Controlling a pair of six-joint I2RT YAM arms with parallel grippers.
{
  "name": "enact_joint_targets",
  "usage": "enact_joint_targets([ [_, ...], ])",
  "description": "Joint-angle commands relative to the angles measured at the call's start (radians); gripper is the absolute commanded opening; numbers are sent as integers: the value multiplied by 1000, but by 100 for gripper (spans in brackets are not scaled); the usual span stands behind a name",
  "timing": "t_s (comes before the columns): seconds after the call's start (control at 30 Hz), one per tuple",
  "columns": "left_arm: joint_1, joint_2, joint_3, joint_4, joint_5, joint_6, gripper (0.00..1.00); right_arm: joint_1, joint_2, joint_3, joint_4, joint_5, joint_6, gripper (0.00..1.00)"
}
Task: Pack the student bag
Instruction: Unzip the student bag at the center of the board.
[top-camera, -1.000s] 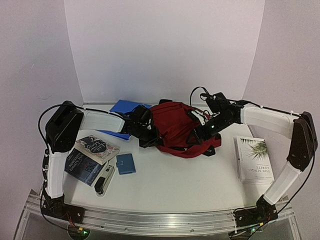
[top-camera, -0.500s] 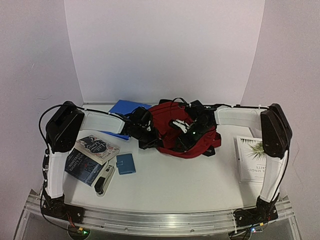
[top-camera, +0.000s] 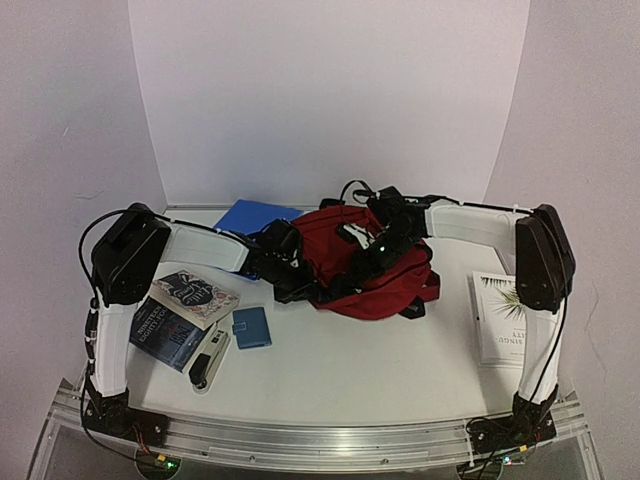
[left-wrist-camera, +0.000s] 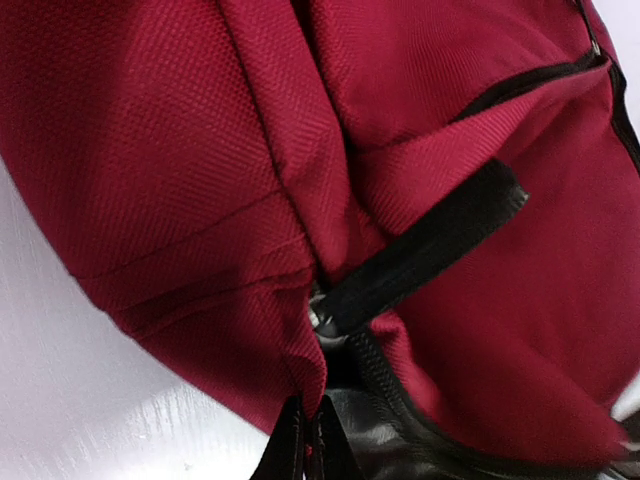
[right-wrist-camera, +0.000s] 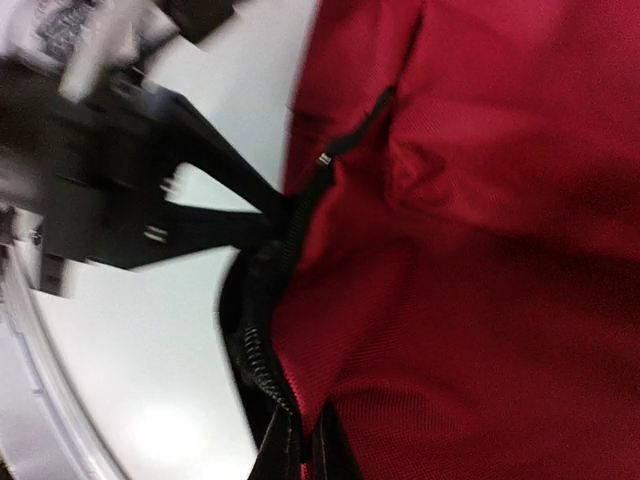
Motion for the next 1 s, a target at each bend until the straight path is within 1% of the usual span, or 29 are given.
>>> enact_joint_targets([
  [0.0,4,33,23,21,-22,-28,0,4,-140,46,-3,-275,105,0],
  [0.1,7,46,39,56,-21,-39,0,12,-160,-78,-4,-294,77,0],
  [0.17,10,45,28,97,-25,-54,1,14,-152,-189,-2,-246,-2,0],
  [0.27,18,33,-12,170,-18,-75,4,9,-79,-262,-2,-129,-76,0],
  [0.33,18,13,-51,237,-8,-72,6,-9,-14,-245,-2,-85,-82,0],
  [0.43,18,-27,-116,307,1,-53,9,-42,69,-181,-2,-76,-43,0],
  [0.53,19,-74,-161,342,7,-14,13,-48,85,-127,0,-83,-28,0],
  [0.73,16,-146,-193,343,47,62,31,-47,41,-81,-2,-128,-8,16],
  [0.77,16,-164,-211,363,54,65,36,-48,29,-77,-3,-141,0,19],
  [0.83,15,-197,-239,387,57,68,42,-50,-4,-74,-7,-172,20,27],
  [0.9,13,-225,-254,382,59,76,45,-51,-51,-79,-9,-177,29,30],
  [0.97,9,-246,-250,338,55,103,47,-51,-122,-94,-12,-153,19,41],
])
